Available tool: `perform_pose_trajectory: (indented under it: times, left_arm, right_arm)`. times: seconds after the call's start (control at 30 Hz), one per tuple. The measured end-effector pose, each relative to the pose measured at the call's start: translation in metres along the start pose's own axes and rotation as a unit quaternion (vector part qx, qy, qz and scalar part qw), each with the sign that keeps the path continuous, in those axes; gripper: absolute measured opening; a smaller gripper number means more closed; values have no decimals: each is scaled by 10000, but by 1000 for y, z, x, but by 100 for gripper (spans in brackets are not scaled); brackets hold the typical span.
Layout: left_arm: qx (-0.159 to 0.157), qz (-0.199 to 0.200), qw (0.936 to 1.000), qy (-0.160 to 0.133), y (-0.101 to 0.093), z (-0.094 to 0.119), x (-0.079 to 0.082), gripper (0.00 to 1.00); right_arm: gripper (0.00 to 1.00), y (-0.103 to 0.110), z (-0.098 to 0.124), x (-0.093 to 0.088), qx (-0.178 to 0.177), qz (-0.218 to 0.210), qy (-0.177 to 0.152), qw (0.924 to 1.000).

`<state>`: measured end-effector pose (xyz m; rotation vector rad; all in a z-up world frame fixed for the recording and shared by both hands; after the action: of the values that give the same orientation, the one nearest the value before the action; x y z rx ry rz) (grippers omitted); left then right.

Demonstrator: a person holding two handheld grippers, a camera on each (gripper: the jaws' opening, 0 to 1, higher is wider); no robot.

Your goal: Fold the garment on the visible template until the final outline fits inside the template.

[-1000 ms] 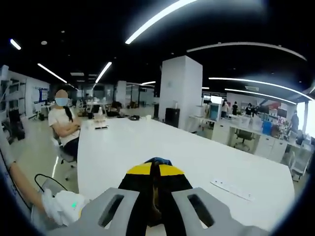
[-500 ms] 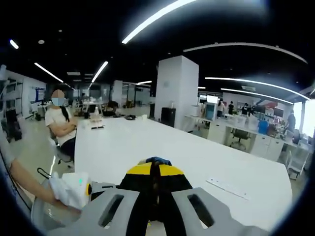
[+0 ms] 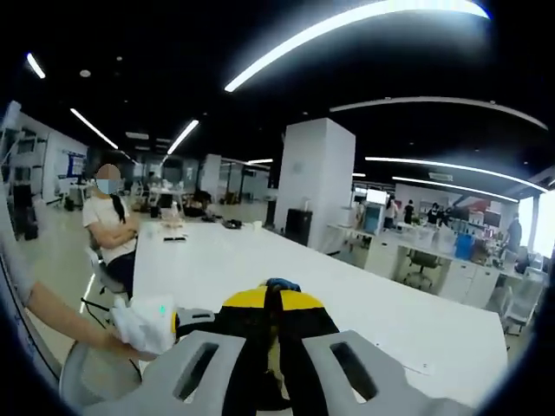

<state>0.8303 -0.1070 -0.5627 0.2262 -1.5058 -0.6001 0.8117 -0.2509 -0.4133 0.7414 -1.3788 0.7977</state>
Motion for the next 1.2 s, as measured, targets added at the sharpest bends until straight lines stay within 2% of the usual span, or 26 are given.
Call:
perform_pose_trajectory:
  times: [0.23, 0.33, 0.47, 0.6, 0.67, 0.9, 1.2]
  left_arm:
    - [0, -100, 9999, -58, 12, 7, 6, 35]
    - [23, -275, 9995, -143, 12, 14, 10, 33]
    - [-107, -368, 9991, -187, 6, 23, 12, 26]
    - [-288, -306, 9990, -139, 1, 25, 11, 6]
    - [-313, -269, 9991, -126, 0, 27, 11, 0]
    - [-404, -151, 9990, -74, -3, 31, 9, 0]
    - [-354, -270, 9990, -38, 6, 47, 10, 0]
  right_arm:
    - [3, -2, 2, 3, -78, 41, -55, 9999]
    - [3, -9, 2, -2, -208, 8, -5, 9998]
    - [3, -13, 3, -9, -346, 44, 96, 9993]
    - [3, -15, 3, -13, -431, 113, 183, 9988]
    - [3, -19, 2, -16, -489, 137, 236, 9984]
    - [3, -23, 4, -23, -536, 24, 324, 9980]
    - [3, -29, 5, -42, -677, -48, 576, 9960]
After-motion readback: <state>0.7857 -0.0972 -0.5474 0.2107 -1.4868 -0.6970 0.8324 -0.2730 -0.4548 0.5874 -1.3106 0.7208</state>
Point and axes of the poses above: the point that each gripper's makers call its tool centre point, and the gripper's own axes: z roughly backward along the fingers, y roughly to its left, x roughly out of its top, the point moved 7 cm from there along z, roughly backward along the fingers, and after that the axes turned 10 degrees about -z, right-handed, at the moved point
